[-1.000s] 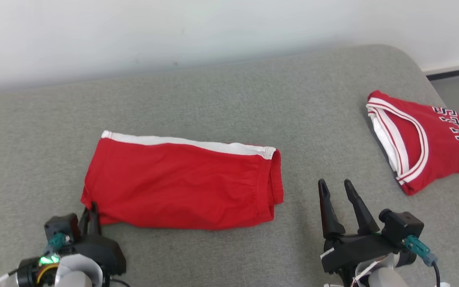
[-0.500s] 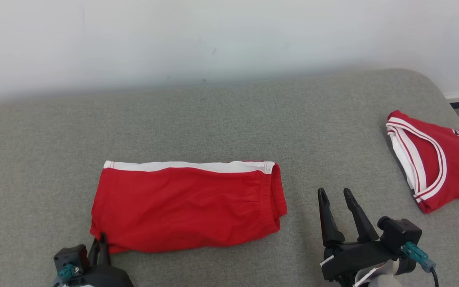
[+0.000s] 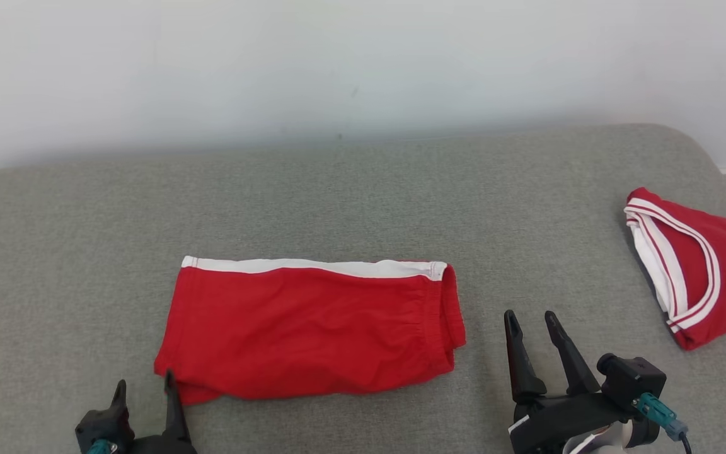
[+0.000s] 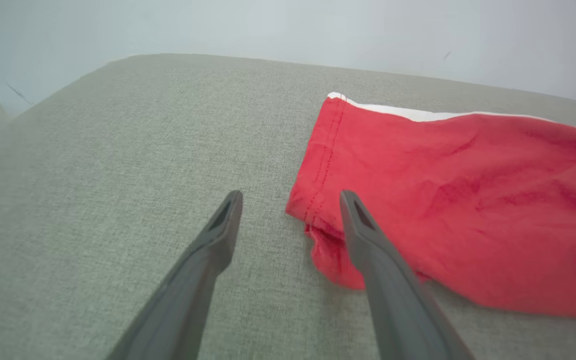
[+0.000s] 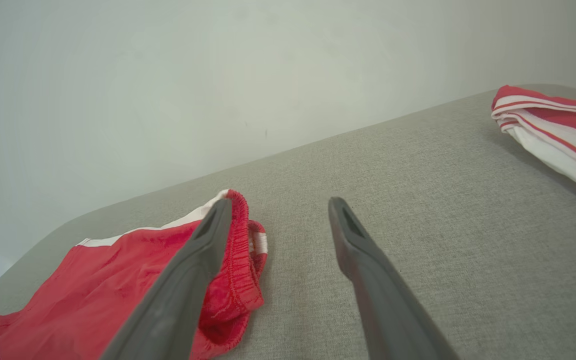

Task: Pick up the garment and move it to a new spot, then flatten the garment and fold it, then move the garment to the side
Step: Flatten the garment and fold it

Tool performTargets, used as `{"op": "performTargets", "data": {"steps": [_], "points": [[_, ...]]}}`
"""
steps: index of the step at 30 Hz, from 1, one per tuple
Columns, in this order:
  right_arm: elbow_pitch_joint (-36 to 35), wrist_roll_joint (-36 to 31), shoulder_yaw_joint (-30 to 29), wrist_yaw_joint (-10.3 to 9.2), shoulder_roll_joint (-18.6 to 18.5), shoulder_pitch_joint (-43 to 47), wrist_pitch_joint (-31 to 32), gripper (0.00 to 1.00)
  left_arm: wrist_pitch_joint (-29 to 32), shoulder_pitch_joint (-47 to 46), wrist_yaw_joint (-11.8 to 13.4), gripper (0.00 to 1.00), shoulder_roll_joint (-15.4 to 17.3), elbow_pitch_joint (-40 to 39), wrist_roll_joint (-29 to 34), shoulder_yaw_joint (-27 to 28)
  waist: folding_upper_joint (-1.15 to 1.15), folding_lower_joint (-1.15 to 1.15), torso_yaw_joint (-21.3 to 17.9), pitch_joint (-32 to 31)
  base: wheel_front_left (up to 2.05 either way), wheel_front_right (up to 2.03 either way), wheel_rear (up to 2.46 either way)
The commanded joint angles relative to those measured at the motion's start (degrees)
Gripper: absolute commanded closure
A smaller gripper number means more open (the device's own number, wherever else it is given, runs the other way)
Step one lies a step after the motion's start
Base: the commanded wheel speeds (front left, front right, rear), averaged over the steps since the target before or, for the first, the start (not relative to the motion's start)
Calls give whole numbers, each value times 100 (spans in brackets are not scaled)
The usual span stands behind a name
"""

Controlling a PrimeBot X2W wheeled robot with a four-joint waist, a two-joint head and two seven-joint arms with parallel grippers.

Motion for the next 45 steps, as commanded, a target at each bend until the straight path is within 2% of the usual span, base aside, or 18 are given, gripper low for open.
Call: {"op": "performTargets", "data": {"steps": [1, 11, 21, 31, 39, 45], "points": [[-2, -13, 0, -18, 10, 85, 6, 0, -14, 121, 10, 0, -2, -85, 55, 19, 0, 0, 85, -16, 0, 0, 0], [173, -77, -83, -18, 9, 49, 6, 0, -14, 753, 36, 0, -11, -841, 210, 109, 0, 0, 664, 8, 0, 0, 0], [665, -364, -412, -18, 9, -437, 6, 0, -14, 919, 59, 0, -11, -992, 69, -107, 0, 0, 1204, 221, 0, 0, 0], [1458, -932, -662, -19, 9, -910, 6, 0, -14, 739, 151, 0, -11, -1058, -81, -193, 0, 0, 1272, 472, 0, 0, 0], [2062, -701, -659, -19, 9, -1053, 6, 0, -14, 640, 188, 0, -12, -1051, -170, -219, 0, 0, 1252, 585, 0, 0, 0], [2328, -27, -140, -18, 17, -1144, 11, 0, -14, 615, 171, 0, -11, -1034, -181, -263, 0, 0, 1241, 606, 0, 0, 0]]}}
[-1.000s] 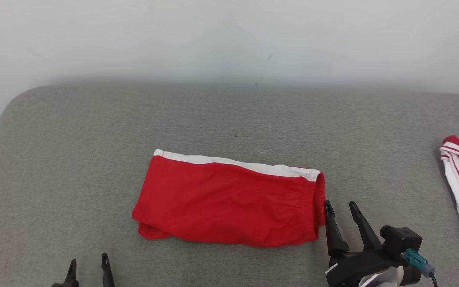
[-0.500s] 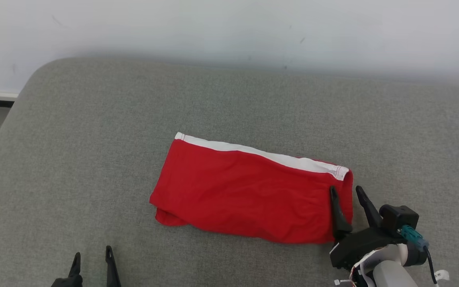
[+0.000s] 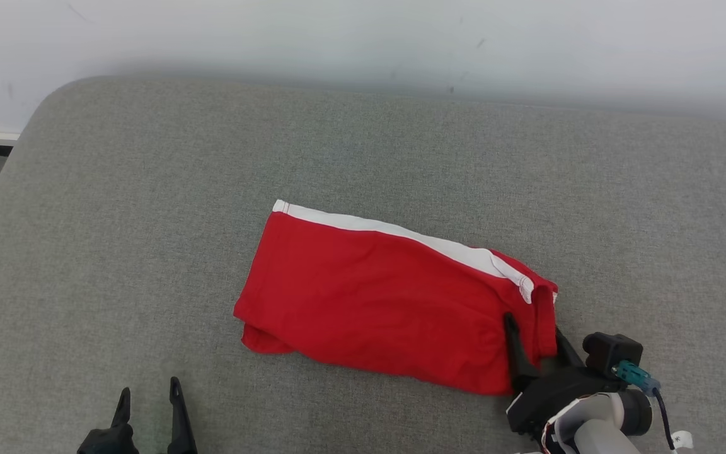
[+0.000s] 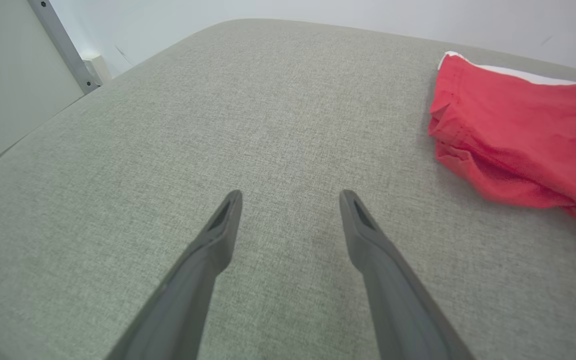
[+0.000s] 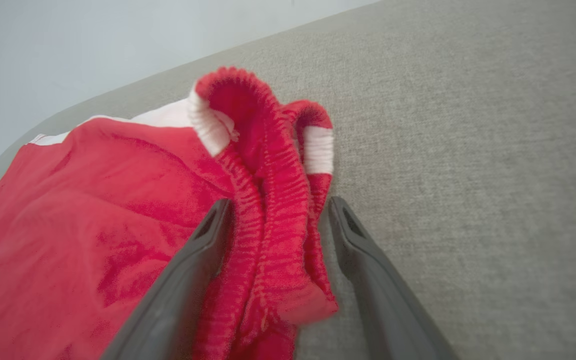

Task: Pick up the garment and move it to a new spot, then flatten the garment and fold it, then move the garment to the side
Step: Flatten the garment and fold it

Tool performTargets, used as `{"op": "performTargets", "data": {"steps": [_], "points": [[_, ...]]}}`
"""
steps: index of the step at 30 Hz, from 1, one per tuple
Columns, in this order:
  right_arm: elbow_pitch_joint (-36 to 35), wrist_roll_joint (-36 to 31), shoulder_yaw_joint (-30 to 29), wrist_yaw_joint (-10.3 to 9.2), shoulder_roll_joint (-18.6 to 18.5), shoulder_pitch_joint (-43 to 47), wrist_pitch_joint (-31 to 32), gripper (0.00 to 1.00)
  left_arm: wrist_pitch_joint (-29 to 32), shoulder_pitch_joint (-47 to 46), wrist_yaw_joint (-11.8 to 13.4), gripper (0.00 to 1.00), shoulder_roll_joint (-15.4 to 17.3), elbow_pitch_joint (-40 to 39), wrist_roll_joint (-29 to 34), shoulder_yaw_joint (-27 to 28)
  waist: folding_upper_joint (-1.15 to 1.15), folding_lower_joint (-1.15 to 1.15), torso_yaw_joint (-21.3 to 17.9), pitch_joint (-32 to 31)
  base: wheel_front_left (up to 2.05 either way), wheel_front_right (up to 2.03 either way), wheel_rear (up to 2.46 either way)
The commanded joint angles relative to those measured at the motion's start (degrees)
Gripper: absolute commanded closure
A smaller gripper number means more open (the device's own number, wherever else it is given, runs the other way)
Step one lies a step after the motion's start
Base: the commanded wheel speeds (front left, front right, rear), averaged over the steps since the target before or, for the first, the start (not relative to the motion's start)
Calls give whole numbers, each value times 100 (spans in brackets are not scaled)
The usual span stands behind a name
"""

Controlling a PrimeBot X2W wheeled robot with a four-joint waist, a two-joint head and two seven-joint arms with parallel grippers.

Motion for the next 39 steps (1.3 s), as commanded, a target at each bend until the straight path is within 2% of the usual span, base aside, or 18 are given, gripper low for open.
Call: {"op": "performTargets", "data": {"steps": [1, 2, 4, 6, 7, 17, 27, 34, 39], "points": [[92, 146, 169, -17, 25, -10, 20, 0, -15, -55, -23, 0, -7, 2, -51, -17, -1, -1, 0, 1, 0, 0, 0], [115, 263, 269, -17, 27, -14, 20, 1, -15, -60, -24, 0, -6, 4, -51, -20, -1, -1, 2, 5, 0, 0, 0], [165, 439, 395, -17, 27, -44, 20, 53, -15, -70, -37, 0, -7, 9, -42, -33, -1, -1, 12, 15, 0, 0, 0], [207, 521, 424, -17, 27, -80, 20, 91, -15, -81, -20, 0, -6, 13, -42, -40, -1, -1, 24, 25, 0, 0, 0], [212, 545, 429, -17, 28, -89, 20, 100, -15, -92, -24, 0, -6, 13, -41, -45, -1, -1, 30, 28, 0, 0, 0], [27, 704, 12, -17, -13, -67, 13, 100, -15, 6, -18, 0, -7, 20, 25, -63, -1, -1, -130, 1, 0, 0, 0], [49, 549, -262, -17, -393, -111, 12, 100, -15, -85, -46, 0, -7, 28, 52, -163, -1, -1, -419, -61, 0, 0, 0], [-446, 1262, 458, -16, -247, -187, 109, 100, -15, -50, -20, 0, -6, 98, -5, -227, -1, -1, -457, -88, 0, 0, 0], [-1324, 2159, 1264, -16, -329, -38, 355, 100, -15, 30, -9, 0, -8, 129, -48, -287, -1, -1, -381, -155, 0, 0, 0]]}}
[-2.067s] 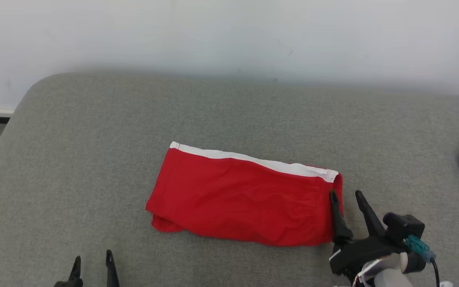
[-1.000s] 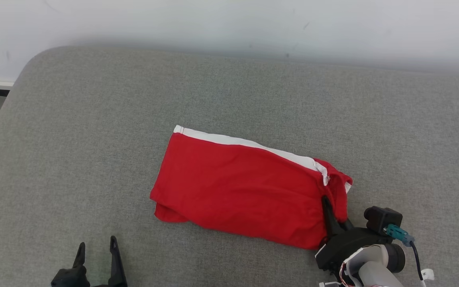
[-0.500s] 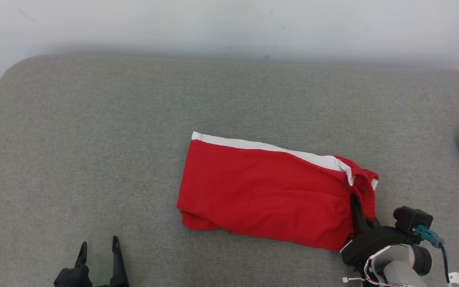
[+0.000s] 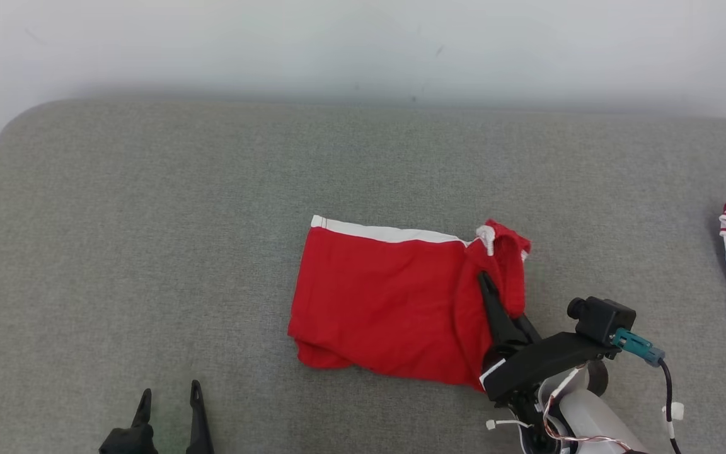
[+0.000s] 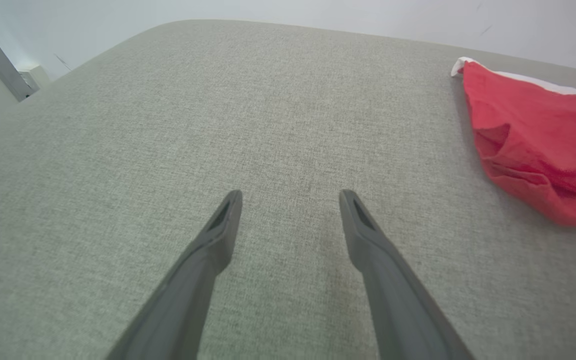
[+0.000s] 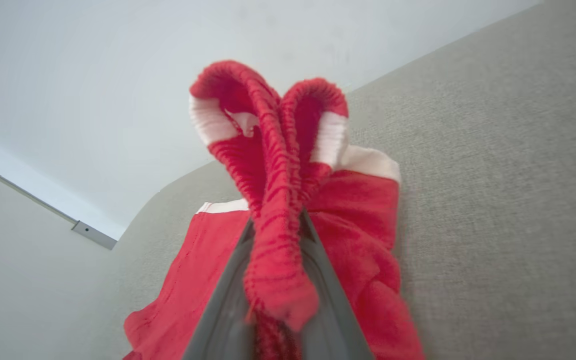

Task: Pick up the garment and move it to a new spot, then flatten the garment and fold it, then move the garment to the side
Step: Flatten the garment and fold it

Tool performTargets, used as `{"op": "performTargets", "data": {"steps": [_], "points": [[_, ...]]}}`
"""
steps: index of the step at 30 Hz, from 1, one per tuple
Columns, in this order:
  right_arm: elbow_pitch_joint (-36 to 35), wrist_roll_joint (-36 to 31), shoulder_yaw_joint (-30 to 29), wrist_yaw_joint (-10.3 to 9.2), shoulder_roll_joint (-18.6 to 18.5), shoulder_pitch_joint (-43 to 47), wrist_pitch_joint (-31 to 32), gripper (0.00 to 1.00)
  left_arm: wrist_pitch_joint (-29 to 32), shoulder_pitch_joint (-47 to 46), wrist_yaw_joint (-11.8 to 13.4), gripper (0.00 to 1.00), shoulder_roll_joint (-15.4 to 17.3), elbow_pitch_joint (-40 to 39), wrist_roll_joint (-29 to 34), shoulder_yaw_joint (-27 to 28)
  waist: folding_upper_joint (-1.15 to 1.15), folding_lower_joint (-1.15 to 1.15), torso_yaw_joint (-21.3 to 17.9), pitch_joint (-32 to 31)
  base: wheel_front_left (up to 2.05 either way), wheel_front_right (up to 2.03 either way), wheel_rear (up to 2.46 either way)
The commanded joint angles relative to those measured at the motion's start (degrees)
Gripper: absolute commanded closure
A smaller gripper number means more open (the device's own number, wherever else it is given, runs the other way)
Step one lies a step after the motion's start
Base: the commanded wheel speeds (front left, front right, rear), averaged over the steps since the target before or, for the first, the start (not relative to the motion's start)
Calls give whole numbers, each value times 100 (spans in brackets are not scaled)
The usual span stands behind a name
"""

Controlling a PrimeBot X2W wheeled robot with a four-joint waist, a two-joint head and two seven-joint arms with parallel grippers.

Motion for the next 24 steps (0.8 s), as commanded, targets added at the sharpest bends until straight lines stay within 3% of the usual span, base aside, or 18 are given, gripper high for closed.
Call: {"op": "performTargets", "data": {"steps": [1, 8, 22, 23, 24], "points": [[-115, 144, 71, -15, -38, 64, 34, 100, -15, 74, 29, 0, -6, 11, -58, -18, 0, 0, 55, -34, 0, 0, 0], [-482, 654, 699, -15, -115, -61, 286, 100, -15, 59, 16, 0, -5, 27, -61, -105, 0, 0, 352, -55, 0, 0, 0], [643, 646, 1245, -15, 93, -852, 48, 100, -15, -1, 57, 0, -6, -6, -109, -250, 0, 0, 1195, 192, 0, 0, 0], [728, 655, 1258, -15, 111, -912, 17, 74, -15, 3, 65, 0, -5, -9, -106, -260, 0, 0, 1233, 204, 0, 0, 0], [794, 682, 1268, -15, 122, -958, -12, 40, -15, -2, 71, 0, -5, -13, -124, -275, 0, 0, 1272, 216, 0, 0, 0]]}}
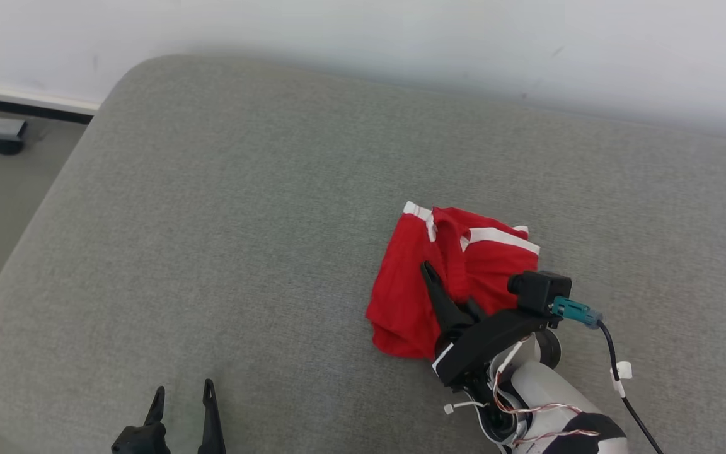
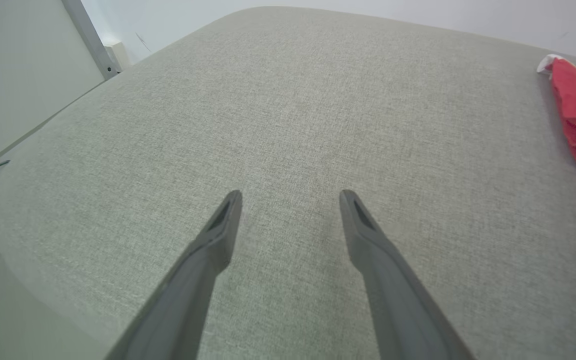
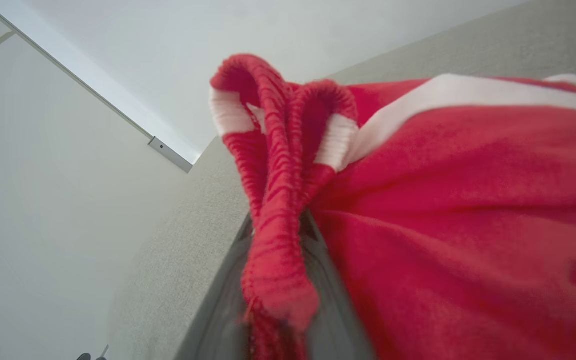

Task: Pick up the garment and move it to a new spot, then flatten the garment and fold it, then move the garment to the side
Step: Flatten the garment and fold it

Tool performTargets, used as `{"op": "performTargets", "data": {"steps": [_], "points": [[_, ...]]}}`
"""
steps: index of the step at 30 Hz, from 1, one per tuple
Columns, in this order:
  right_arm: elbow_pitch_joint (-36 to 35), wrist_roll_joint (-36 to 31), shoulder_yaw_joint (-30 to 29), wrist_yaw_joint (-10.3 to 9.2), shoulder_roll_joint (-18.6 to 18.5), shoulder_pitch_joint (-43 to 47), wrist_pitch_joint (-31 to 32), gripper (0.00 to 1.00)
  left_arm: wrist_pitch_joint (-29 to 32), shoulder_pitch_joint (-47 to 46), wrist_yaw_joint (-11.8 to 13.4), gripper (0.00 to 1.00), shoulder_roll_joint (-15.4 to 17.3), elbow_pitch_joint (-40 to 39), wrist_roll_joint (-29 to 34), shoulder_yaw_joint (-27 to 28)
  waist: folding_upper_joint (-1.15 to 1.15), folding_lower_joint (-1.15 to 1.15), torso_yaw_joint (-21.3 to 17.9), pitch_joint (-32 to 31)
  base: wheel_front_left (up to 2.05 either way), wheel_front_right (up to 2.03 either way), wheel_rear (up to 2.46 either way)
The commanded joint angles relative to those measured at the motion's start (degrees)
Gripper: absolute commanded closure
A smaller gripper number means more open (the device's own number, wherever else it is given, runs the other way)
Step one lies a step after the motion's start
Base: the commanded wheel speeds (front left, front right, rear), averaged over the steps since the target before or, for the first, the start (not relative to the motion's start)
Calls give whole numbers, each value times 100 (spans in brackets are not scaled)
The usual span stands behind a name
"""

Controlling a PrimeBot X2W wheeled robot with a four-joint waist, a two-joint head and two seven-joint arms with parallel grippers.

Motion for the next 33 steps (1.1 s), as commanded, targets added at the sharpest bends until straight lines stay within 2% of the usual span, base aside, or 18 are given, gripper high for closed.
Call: {"op": "performTargets", "data": {"steps": [1, 9, 16, 22, 33], "points": [[51, 73, 32, -15, 32, -93, -51, 0, -15, 9, 36, 0, -6, -14, -32, -3, 0, 0, 168, 92, 0, 0, 0], [366, 168, 172, -15, 124, -339, -286, 0, -15, 2, 97, 0, -6, -88, -81, -29, 0, 0, 193, 119, 0, 0, 0], [489, 48, -21, -15, 80, -288, -378, 0, -15, -54, 96, 0, -5, -145, -33, 29, 0, 0, 33, 109, 0, 0, 0], [262, -338, -730, -15, 46, 76, -378, 0, -15, -36, 88, 0, -5, -189, 30, 147, 0, 0, -196, 74, 0, 0, 0], [-306, -1524, -1821, -15, 81, 946, -373, 0, -15, 61, 67, 0, -4, -260, 125, 257, 0, 0, -790, -133, 0, 0, 0]]}}
